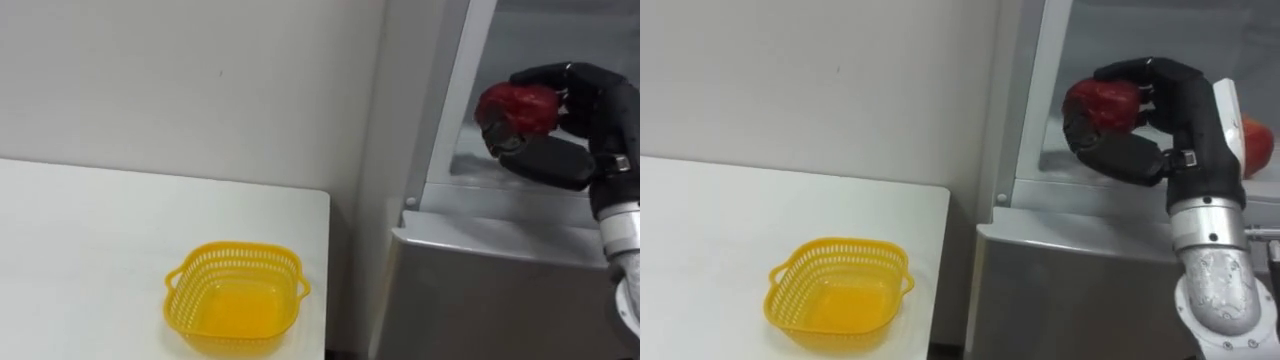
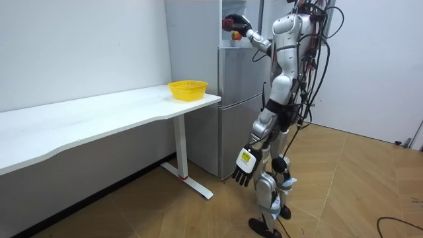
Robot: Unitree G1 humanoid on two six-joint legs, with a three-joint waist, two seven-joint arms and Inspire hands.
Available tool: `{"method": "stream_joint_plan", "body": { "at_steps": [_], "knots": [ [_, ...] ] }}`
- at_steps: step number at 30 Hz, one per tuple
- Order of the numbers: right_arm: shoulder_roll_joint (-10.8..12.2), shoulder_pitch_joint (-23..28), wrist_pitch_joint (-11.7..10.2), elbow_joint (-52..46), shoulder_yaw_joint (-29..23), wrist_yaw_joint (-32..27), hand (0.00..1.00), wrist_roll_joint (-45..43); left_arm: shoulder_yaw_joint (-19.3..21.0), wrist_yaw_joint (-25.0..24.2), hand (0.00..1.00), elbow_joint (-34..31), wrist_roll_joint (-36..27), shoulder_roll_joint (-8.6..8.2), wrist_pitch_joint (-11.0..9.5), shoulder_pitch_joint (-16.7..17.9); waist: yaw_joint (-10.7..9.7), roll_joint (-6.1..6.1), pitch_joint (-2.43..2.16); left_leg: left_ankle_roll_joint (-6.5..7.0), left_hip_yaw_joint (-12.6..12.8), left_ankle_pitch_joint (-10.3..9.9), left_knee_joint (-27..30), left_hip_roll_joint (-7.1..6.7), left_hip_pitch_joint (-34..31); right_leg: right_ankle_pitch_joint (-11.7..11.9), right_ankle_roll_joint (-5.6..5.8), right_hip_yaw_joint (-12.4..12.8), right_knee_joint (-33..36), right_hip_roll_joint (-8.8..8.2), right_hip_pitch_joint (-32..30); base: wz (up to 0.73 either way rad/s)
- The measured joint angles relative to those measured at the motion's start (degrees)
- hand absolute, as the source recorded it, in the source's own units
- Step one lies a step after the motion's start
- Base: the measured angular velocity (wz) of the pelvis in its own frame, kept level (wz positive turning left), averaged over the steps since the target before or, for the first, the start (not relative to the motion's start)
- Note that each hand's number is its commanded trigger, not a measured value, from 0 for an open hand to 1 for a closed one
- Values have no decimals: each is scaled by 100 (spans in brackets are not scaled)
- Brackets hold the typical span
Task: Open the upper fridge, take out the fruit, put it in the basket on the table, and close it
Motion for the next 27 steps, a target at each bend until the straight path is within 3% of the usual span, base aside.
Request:
{"method": "stream_joint_plan", "body": {
  "at_steps": [7,14,21,22,27],
  "knots": [
    [4,276,-10,-1179,0,-272,100,-414,18,10,0,0,86,-51,-13,71,8,119,-67,0,78,0,-51,18,82,0,-1,113,10,22,24,-6],
    [5,321,-90,-1843,-6,-423,100,-663,16,34,0,14,107,-49,-75,116,-98,81,-62,2,146,-2,-153,21,184,0,-1,159,25,26,86,-4],
    [54,481,-331,-2634,17,-466,100,-934,-10,25,0,224,109,-48,-178,53,-122,70,-63,3,160,-4,-164,23,175,0,-1,147,27,29,58,0],
    [89,481,-379,-2760,63,-450,100,-970,-14,14,0,227,109,-48,-177,33,-122,103,-41,3,159,-4,-168,24,175,0,0,144,25,29,57,0],
    [175,481,-450,-2947,541,-233,100,-1309,-112,6,0,350,121,-37,-177,-82,-105,98,-42,3,153,-4,-183,24,174,0,0,153,8,32,56,0]
  ]
}}
